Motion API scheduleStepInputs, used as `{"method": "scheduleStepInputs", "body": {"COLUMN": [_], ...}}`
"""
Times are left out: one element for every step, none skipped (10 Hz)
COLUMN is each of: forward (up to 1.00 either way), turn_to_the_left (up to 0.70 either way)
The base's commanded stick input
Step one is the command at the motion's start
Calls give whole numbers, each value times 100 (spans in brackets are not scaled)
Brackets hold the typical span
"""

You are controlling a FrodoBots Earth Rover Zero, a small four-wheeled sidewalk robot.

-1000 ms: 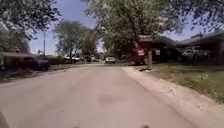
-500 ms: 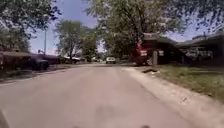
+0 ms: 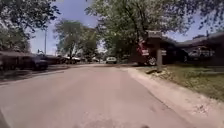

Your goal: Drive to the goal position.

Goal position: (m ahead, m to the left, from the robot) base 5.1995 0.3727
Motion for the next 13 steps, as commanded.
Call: {"method": "scheduleStepInputs", "body": {"forward": [70, 70, 70, 70, 70, 70, 70, 70, 70, 70, 70, 70, 70], "turn_to_the_left": [0, 0, 0, 0, 0, 0, 0, 0, 0, 0, 0, 0, 0]}}
